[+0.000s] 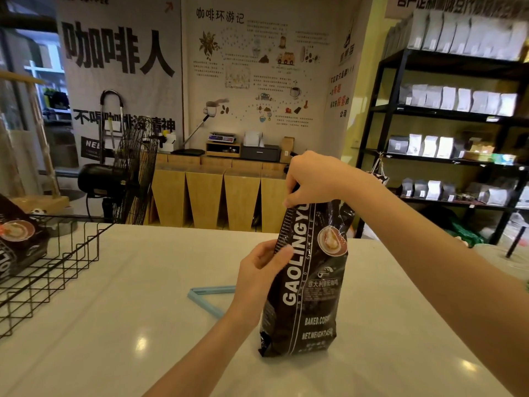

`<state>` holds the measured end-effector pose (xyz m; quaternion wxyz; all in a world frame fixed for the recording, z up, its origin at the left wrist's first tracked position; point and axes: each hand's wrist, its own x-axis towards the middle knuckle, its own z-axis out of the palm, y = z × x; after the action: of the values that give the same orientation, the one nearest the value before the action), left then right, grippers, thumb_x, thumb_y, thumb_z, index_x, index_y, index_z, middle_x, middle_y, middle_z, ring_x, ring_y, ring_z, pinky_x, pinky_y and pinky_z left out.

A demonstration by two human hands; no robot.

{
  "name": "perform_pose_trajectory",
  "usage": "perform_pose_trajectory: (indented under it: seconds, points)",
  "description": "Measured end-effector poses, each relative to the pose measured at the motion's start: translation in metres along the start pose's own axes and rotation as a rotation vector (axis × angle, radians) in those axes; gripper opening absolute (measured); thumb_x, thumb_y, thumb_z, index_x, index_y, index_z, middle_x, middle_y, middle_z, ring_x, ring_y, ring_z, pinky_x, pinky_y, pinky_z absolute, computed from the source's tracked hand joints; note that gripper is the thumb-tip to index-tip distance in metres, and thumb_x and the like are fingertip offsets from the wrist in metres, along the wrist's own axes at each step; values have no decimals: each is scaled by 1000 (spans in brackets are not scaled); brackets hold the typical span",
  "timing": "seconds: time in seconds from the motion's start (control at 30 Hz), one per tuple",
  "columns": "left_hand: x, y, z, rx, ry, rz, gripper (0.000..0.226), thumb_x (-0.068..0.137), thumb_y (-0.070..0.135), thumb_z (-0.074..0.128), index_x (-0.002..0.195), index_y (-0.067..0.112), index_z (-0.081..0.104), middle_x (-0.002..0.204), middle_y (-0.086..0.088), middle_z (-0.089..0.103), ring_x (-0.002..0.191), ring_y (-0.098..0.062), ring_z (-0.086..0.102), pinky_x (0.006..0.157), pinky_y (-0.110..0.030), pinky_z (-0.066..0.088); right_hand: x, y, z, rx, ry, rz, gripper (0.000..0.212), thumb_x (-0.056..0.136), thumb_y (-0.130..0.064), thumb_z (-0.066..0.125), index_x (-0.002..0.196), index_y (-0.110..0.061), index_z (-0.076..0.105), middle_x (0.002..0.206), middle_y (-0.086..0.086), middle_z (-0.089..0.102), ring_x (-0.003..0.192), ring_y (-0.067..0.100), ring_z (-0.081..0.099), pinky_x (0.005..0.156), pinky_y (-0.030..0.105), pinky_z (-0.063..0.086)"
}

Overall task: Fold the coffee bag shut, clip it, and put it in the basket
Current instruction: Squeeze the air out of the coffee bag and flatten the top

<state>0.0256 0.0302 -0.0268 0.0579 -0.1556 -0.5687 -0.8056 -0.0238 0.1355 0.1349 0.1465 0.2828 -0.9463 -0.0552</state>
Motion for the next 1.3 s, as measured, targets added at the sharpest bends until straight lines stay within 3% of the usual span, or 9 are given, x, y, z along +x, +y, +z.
perform_pose_trajectory:
  seconds: [0.13,0.4,0.53,0.63,0.9,1.0,1.1,1.2,1.3]
  points:
    - [0,5,7,63,47,25,26,71,23,70,89,35,55,87,15,67,72,6,66,55,-10,50,0,-5,4,18,92,-26,26,80,-39,61,66,-17,63,55,-9,52,51,4,48,48,17,36]
    - [2,4,10,-14,142,-10,14,75,19,68,82,30,65,75,10,75,72,-8,71,59,-19,56,5,-10,21,-163,314,24,60,85,-60,37,44,-16,33,45,-4,33,42,11,33,44,21,23]
    - [1,4,12,-63,152,-36,12,77,16,66,76,28,68,71,7,76,68,-10,71,56,-20,56,6,-11,25,-241,399,32,66,87,-60,29,51,-10,51,51,0,41,56,17,46,50,24,30]
    - [2,3,12,-65,143,-53,10,77,16,66,77,25,69,73,2,76,70,-15,72,60,-25,58,2,-12,26,-276,426,36,68,91,-54,28,69,-4,67,62,3,48,72,17,40,76,36,35]
    - [5,3,5,-18,145,-67,7,78,15,65,81,20,69,75,-2,76,70,-17,72,59,-25,58,2,-13,25,-322,412,-15,68,85,-60,24,86,-9,69,83,3,64,91,19,47,93,38,31]
    - [9,4,-1,21,149,-65,9,79,14,64,84,21,67,80,0,75,74,-16,71,63,-25,58,-16,2,26,-111,698,-34,54,84,-56,37,116,-16,56,119,6,60,116,23,48,99,37,30]
    - [14,7,-6,34,112,-91,9,82,14,61,89,17,64,85,-2,73,76,-15,70,66,-27,56,-47,12,49,472,938,202,57,81,-47,56,128,-17,43,129,3,52,119,14,44,100,24,32]
    - [19,8,-6,21,70,-147,14,84,15,58,97,14,58,83,-2,72,71,-13,69,60,-27,54,-71,13,93,1144,846,474,70,74,-44,66,132,-21,37,134,1,48,121,12,45,101,27,39]
    - [27,12,-1,56,64,-154,24,83,15,58,106,14,53,86,-4,70,74,-15,68,62,-29,51,-85,9,128,1397,709,572,85,66,-44,64,139,-25,25,141,-1,40,127,16,42,93,27,39]
